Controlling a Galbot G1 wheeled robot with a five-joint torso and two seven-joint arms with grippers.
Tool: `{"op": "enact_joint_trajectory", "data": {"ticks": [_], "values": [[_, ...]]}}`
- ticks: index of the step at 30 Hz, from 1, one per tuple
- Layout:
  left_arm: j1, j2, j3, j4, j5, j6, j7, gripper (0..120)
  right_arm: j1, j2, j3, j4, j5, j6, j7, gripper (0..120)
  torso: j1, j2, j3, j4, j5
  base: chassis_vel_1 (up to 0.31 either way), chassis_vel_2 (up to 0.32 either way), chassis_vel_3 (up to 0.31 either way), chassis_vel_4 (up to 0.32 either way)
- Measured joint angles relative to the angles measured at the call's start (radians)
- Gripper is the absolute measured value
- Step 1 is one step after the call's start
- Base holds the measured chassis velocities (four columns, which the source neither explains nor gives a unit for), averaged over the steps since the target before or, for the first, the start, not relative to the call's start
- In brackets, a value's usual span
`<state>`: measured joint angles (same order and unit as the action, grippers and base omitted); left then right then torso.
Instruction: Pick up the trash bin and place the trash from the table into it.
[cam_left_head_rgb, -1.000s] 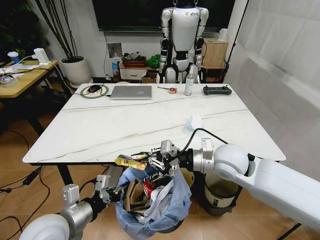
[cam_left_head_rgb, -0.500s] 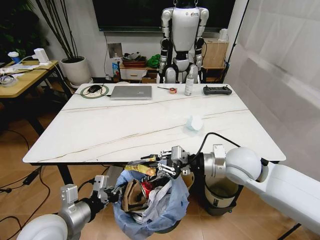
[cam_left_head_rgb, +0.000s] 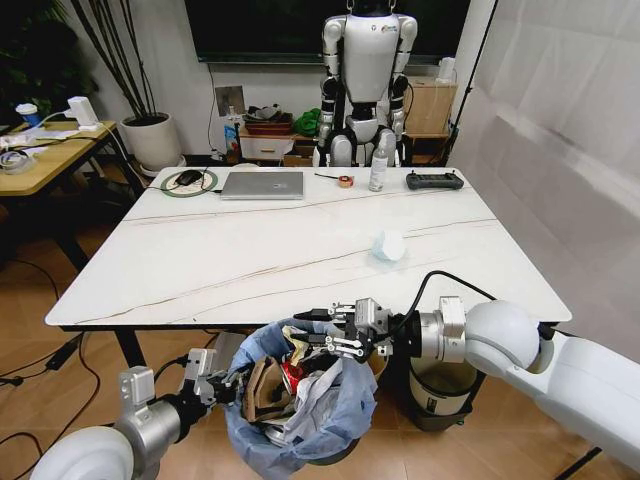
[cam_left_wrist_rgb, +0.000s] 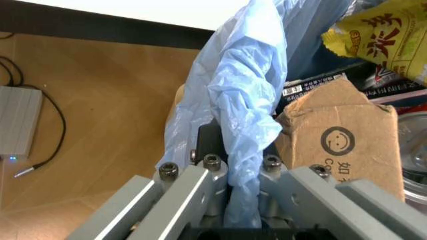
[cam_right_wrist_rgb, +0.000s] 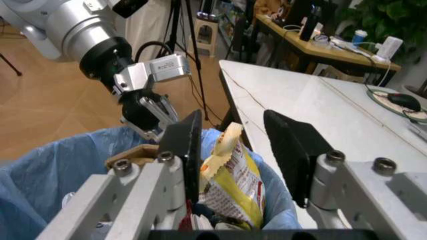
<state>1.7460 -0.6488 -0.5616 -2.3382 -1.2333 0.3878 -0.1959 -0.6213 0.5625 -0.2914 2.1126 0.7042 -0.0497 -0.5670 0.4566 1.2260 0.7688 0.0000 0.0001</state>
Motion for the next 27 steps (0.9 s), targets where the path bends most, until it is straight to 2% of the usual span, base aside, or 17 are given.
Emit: {"op": "enact_joint_trajectory", "data": {"ticks": [4, 7, 11, 13, 15, 16, 17, 22, 27], "values": [[-0.001, 0.0, -0.001, 0.009, 0.0, 0.0, 0.0, 0, -0.019, -0.006, 0.054, 0.025, 0.054, -0.004, 0.02, 53, 0.0, 0.0, 0.0, -0.0001, 0.0, 0.0, 0.0, 0.0, 0.0], [-0.002, -0.002, 0.001, 0.012, 0.001, 0.0, 0.001, 0, -0.023, -0.007, 0.085, 0.034, 0.093, -0.008, 0.048, 60, 0.0, 0.0, 0.0, 0.0, -0.0001, 0.0, 0.0, 0.0, 0.0], [-0.004, -0.008, 0.008, 0.016, 0.005, 0.0, 0.002, 0, -0.062, -0.005, 0.191, 0.03, 0.153, 0.009, 0.226, 81, 0.0, 0.0, 0.0, -0.0001, -0.0002, 0.0, 0.0, 0.0, 0.0], [-0.004, -0.008, 0.009, 0.016, 0.006, 0.0, 0.004, 0, -0.076, 0.008, 0.227, 0.008, 0.166, 0.008, 0.285, 87, 0.0, 0.0, 0.0, -0.0003, -0.0001, 0.0, 0.0, 0.0, 0.0], [-0.003, -0.009, 0.009, 0.016, 0.006, 0.0, 0.004, 0, -0.079, 0.013, 0.234, 0.001, 0.169, 0.007, 0.299, 87, 0.0, 0.0, 0.0, -0.0002, -0.0001, 0.0, 0.0, 0.0, 0.0], [-0.003, -0.009, 0.009, 0.015, 0.007, 0.0, 0.004, 0, -0.083, 0.035, 0.254, -0.025, 0.17, -0.013, 0.352, 94, 0.0, 0.0, 0.0, -0.0003, 0.0001, 0.0, 0.0, 0.0, 0.0], [-0.004, -0.009, 0.008, 0.013, 0.007, 0.0, 0.004, 0, -0.083, 0.055, 0.264, -0.044, 0.17, -0.041, 0.395, 97, 0.0, 0.0, 0.0, -0.0001, 0.0, 0.0, 0.0, 0.0, 0.0], [0.001, -0.011, 0.003, 0.008, 0.008, -0.001, 0.004, 0, -0.054, 0.143, 0.25, -0.145, 0.146, -0.124, 0.49, 100, 0.0, 0.0, 0.0, 0.0, -0.0002, 0.0, 0.0, 0.0, 0.0], [0.004, -0.014, -0.002, 0.005, 0.009, -0.001, 0.005, 0, -0.024, 0.198, 0.209, -0.236, 0.105, -0.156, 0.5, 100, 0.0, 0.0, 0.0, 0.0001, 0.0, 0.0, 0.0, 0.0, 0.0]]}}
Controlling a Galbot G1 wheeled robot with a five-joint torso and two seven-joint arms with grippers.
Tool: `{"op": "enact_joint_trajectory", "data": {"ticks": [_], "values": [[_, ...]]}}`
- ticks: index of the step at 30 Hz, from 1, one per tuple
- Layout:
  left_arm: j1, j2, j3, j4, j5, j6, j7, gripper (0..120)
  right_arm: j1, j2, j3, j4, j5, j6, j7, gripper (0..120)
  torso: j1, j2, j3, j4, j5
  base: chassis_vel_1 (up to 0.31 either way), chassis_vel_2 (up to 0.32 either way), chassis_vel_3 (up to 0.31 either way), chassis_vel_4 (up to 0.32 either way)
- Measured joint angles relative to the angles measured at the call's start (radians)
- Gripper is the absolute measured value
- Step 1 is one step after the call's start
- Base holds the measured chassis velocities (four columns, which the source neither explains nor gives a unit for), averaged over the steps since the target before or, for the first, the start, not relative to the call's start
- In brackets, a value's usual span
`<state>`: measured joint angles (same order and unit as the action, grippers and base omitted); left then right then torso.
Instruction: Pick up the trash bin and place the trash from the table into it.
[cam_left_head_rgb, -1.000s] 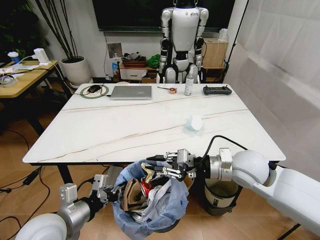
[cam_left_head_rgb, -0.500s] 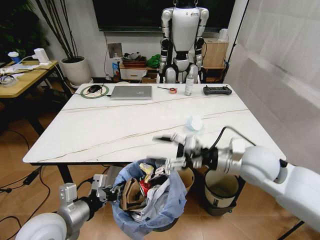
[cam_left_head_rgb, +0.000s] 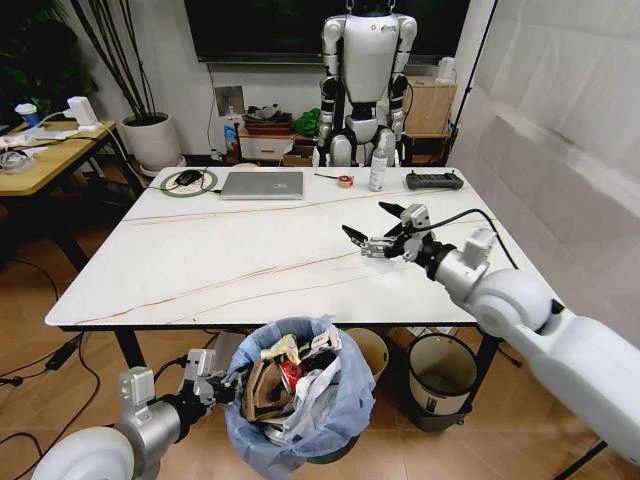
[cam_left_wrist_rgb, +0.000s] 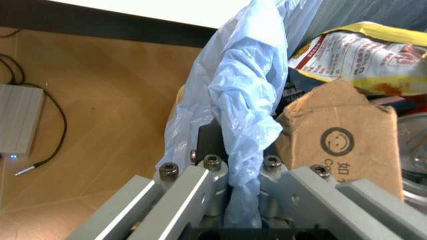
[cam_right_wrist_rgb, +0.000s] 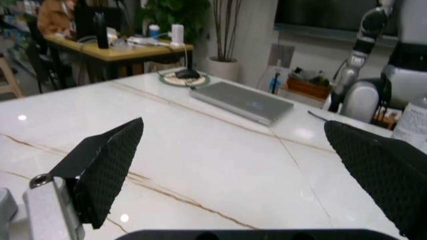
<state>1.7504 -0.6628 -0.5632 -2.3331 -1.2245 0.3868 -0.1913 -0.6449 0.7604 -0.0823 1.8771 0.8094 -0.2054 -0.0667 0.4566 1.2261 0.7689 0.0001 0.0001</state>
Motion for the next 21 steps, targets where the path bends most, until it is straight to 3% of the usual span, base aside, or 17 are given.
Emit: {"op": "enact_joint_trajectory", "data": {"ticks": [9, 21], "values": [[-0.003, -0.002, 0.001, 0.0, 0.001, -0.001, 0.0, 0, 0.046, 0.048, -0.045, -0.171, -0.111, -0.077, 0.053, 100, 0.0, 0.0, 0.0, -0.0002, -0.0001, 0.0, 0.0, 0.0, 0.0], [-0.008, 0.0, 0.002, 0.003, -0.001, -0.001, 0.0, 0, 0.084, 0.089, -0.083, -0.261, -0.097, -0.187, 0.128, 100, 0.0, 0.0, 0.0, -0.0002, -0.0002, 0.0, 0.0, 0.0, 0.0]]}}
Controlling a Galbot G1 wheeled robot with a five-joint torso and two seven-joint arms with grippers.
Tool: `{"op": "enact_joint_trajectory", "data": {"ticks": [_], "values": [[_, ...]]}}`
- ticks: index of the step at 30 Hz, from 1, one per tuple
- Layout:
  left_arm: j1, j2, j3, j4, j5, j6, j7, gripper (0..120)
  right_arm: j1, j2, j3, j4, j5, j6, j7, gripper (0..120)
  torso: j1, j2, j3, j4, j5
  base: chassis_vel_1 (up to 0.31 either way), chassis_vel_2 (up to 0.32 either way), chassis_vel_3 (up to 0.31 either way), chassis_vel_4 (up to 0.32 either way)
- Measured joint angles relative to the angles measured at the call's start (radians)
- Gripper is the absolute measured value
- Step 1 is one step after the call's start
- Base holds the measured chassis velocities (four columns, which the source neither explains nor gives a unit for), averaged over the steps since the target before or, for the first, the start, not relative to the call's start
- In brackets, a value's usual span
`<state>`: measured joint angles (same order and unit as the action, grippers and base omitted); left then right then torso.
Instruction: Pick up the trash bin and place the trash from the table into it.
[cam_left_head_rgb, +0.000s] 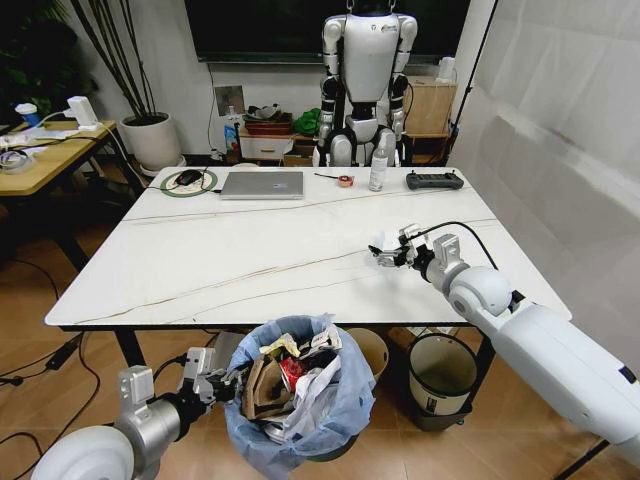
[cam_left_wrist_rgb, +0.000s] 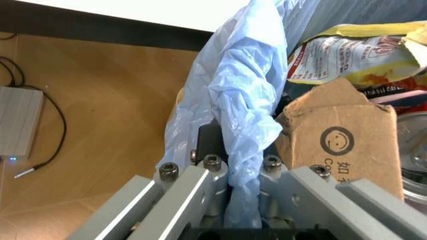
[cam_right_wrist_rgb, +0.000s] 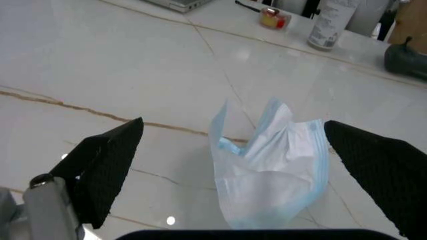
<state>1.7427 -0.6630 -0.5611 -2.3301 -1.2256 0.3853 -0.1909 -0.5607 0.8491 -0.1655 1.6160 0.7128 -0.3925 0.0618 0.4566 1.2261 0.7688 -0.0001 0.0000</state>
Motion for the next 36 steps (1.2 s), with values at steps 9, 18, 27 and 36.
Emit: {"op": "enact_joint_trajectory", "data": {"ticks": [9, 18, 27, 36], "values": [[0.004, -0.004, -0.001, 0.001, 0.0, -0.001, 0.001, 0, 0.023, 0.019, -0.029, -0.063, -0.019, -0.001, 0.0, 100, 0.0, 0.0, 0.0, 0.0, 0.0, 0.0, 0.0, 0.0, 0.0], [-0.002, -0.002, 0.0, 0.003, -0.001, -0.001, 0.002, 0, 0.026, 0.017, -0.036, -0.105, -0.027, 0.014, -0.029, 87, 0.0, 0.0, 0.0, 0.0, 0.0001, 0.0, 0.0, 0.0, 0.0], [-0.002, -0.003, -0.002, 0.004, -0.002, -0.001, 0.002, 0, 0.029, 0.016, -0.045, -0.118, -0.036, 0.022, -0.04, 52, 0.0, 0.0, 0.0, 0.0, 0.0001, 0.0, 0.0, 0.0, 0.0], [0.001, -0.004, 0.0, 0.004, -0.001, -0.001, 0.002, 0, 0.029, 0.013, -0.052, -0.115, -0.043, 0.024, -0.044, 22, 0.0, 0.0, 0.0, 0.0, 0.0, 0.0, 0.0, 0.0, 0.0]]}}
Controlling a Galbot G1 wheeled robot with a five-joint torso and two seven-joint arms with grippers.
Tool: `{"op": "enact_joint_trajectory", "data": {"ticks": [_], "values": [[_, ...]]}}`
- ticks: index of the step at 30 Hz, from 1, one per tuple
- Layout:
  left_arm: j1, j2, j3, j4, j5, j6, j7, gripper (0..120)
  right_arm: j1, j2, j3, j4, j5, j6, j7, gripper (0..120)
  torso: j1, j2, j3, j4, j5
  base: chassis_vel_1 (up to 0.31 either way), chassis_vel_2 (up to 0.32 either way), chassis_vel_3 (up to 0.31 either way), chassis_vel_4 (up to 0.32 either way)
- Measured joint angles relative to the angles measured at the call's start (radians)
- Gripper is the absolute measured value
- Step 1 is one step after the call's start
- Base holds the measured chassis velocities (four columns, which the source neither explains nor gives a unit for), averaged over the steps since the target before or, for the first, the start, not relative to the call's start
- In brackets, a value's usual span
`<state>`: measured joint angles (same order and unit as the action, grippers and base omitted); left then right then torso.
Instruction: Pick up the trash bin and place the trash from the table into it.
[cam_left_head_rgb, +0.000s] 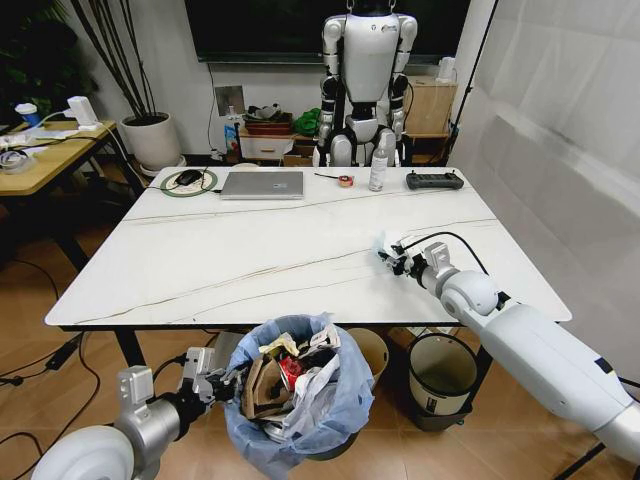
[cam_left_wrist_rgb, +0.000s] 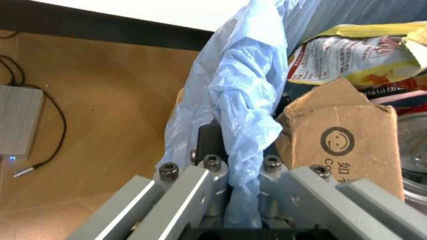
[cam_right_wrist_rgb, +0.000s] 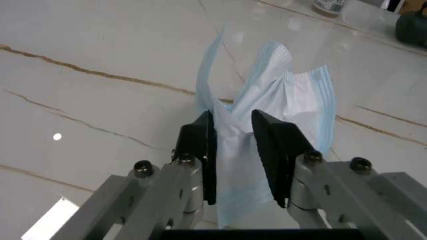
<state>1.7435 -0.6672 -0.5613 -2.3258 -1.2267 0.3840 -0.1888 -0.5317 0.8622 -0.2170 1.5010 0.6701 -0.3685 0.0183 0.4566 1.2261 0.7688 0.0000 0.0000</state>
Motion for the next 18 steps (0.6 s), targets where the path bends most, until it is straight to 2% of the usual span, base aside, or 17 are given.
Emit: {"op": "enact_joint_trajectory", "data": {"ticks": [5, 14, 16, 18], "values": [[-0.001, -0.002, 0.003, 0.0, 0.001, 0.0, 0.0, 0, -0.003, -0.003, -0.002, 0.003, -0.007, 0.004, -0.005, 0, 0.0, 0.0, 0.0, 0.0, 0.0, 0.0, 0.0, 0.0, 0.0], [-0.001, -0.001, 0.004, 0.0, 0.001, 0.0, 0.0, 0, -0.005, -0.016, 0.004, 0.012, -0.003, 0.021, -0.016, 0, 0.0, 0.0, 0.0, 0.0, 0.0001, 0.0, 0.0, 0.0, 0.0], [0.001, -0.001, 0.006, -0.001, 0.001, 0.0, -0.002, 0, -0.005, -0.024, 0.018, 0.034, 0.001, 0.049, -0.028, 0, 0.0, 0.0, 0.0, -0.0001, 0.0, 0.0, 0.0, 0.0, 0.0], [0.003, 0.0, 0.006, -0.001, 0.001, 0.0, -0.004, 0, -0.002, -0.037, 0.024, 0.075, 0.008, 0.118, -0.057, 0, 0.0, 0.0, 0.0, -0.0001, 0.0001, 0.0, 0.0, 0.0, 0.0]]}}
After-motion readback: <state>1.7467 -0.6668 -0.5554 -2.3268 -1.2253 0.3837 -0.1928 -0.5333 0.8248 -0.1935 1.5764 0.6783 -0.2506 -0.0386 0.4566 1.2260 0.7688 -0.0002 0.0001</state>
